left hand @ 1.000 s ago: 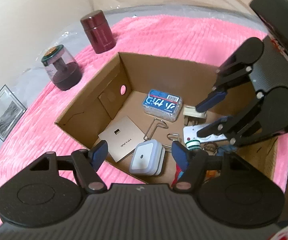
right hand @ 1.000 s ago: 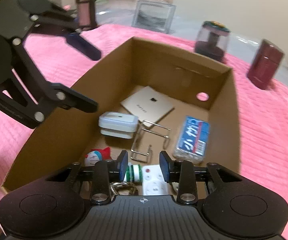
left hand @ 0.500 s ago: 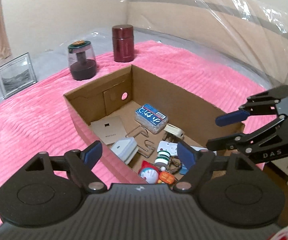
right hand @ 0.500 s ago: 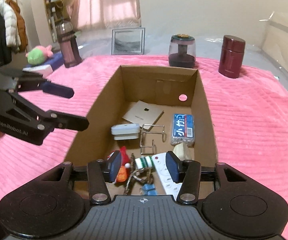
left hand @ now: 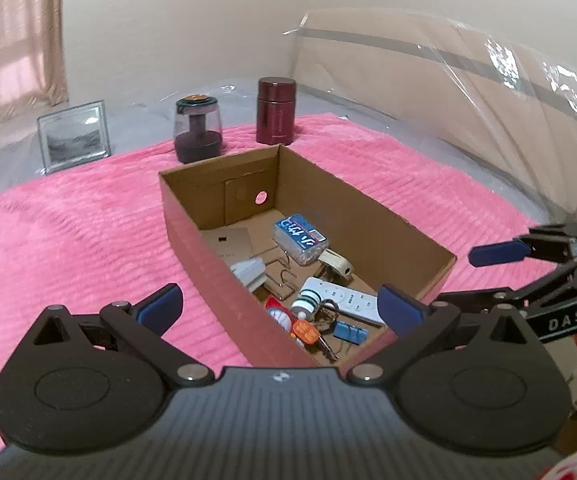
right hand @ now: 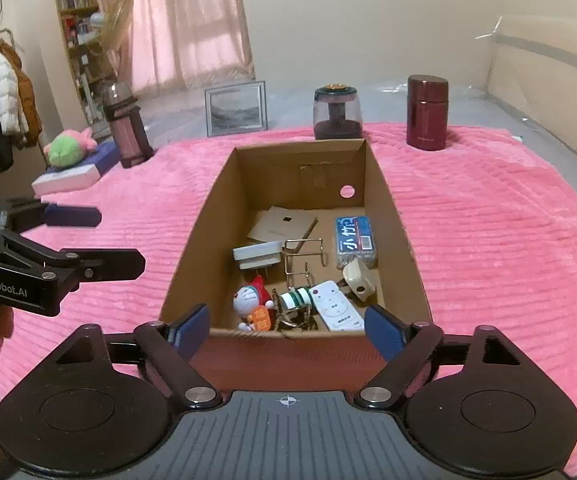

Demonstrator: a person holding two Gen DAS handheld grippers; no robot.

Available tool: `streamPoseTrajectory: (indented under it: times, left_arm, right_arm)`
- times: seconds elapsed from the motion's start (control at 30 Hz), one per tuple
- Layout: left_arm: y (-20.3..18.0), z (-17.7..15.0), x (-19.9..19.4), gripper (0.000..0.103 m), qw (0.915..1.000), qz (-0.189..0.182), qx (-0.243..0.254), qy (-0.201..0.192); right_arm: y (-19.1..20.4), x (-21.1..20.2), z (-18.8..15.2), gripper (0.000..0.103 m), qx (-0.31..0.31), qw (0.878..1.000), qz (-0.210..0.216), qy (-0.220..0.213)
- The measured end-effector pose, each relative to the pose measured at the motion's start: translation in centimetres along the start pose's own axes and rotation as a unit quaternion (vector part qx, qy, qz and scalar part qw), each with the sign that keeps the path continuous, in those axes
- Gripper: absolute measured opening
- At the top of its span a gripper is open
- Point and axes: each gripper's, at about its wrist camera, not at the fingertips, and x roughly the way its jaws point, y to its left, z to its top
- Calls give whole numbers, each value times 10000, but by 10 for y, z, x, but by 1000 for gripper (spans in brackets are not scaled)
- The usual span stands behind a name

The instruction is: Organize rigid objects

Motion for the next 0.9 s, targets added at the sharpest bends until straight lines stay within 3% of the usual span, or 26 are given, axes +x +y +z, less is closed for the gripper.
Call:
streamPoseTrajectory:
  times: [0.4, 0.67, 0.9]
  left_arm:
    - [4, -36, -40, 102, 9973, 336, -623, -185]
    - [2, -69, -68, 101, 9933, 820, -804, -98]
    - [-2, -95, -78, 100, 9894, 867, -1153, 131]
  right_arm:
    - [14, -35, -24, 88, 616, 9973, -255, -298]
    - [25, -42, -44, 88, 666, 9969, -399, -148]
    - [34, -36, -60, 88, 594, 9974, -393, 58]
